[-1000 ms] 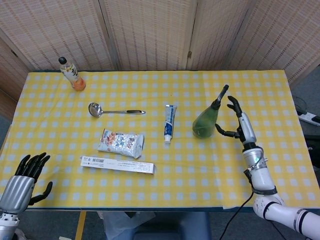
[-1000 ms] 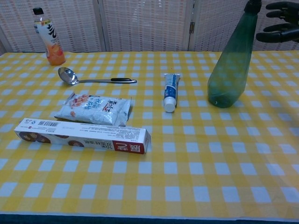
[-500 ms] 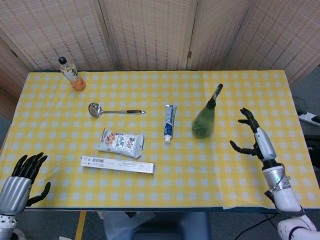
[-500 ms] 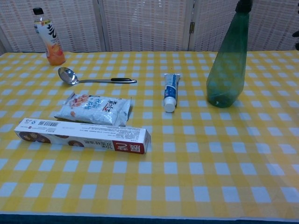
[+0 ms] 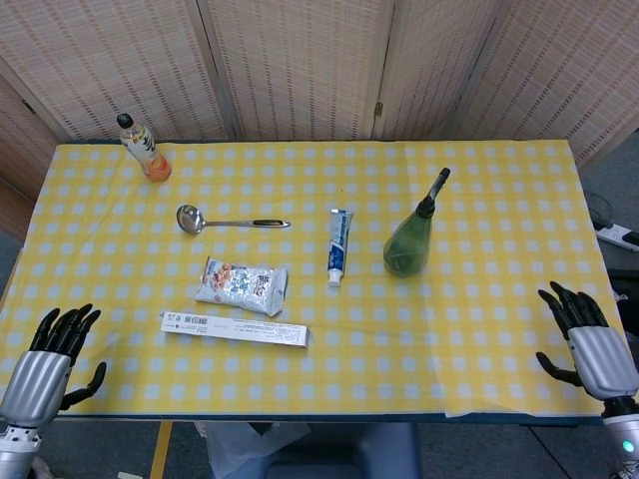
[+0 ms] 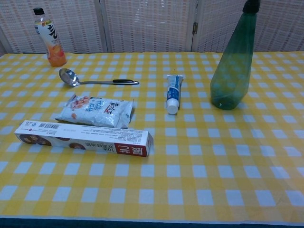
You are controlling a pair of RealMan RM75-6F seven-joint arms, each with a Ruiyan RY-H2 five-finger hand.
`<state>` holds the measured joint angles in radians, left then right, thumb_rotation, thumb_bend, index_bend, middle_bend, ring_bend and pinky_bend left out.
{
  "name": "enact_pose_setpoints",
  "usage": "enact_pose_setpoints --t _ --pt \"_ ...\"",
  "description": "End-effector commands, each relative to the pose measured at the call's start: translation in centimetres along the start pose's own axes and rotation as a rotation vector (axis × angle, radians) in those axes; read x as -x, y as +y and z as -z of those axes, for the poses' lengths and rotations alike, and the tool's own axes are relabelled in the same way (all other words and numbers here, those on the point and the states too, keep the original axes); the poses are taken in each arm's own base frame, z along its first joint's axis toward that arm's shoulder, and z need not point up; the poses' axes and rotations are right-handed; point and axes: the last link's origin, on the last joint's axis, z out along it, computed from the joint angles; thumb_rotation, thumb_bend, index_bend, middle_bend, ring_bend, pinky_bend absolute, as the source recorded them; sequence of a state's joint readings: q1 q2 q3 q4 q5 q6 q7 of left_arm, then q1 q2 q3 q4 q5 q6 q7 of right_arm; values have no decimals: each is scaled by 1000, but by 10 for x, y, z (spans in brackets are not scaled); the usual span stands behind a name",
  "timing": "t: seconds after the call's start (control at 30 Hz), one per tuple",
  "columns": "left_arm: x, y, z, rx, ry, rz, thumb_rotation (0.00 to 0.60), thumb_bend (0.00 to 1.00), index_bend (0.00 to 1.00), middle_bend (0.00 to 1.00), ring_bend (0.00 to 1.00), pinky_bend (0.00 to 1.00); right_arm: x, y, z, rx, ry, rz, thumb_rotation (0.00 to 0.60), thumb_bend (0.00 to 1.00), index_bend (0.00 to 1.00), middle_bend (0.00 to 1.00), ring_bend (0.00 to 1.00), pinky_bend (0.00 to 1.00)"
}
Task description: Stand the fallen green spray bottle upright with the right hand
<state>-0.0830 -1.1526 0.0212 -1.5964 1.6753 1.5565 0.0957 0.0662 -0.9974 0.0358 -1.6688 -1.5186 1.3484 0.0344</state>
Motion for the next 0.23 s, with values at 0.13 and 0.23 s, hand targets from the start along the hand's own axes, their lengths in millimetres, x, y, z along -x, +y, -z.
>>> enact_pose_setpoints --t 0.13,0.23 --pt "4 3 0 -2 -9 -16 448 504 0 101 111 24 5 7 28 82 64 63 600 337 0 0 0 0" --pt "5 3 -1 -1 -14 -15 448 504 0 101 111 22 7 7 27 79 60 72 600 337 0 0 0 0"
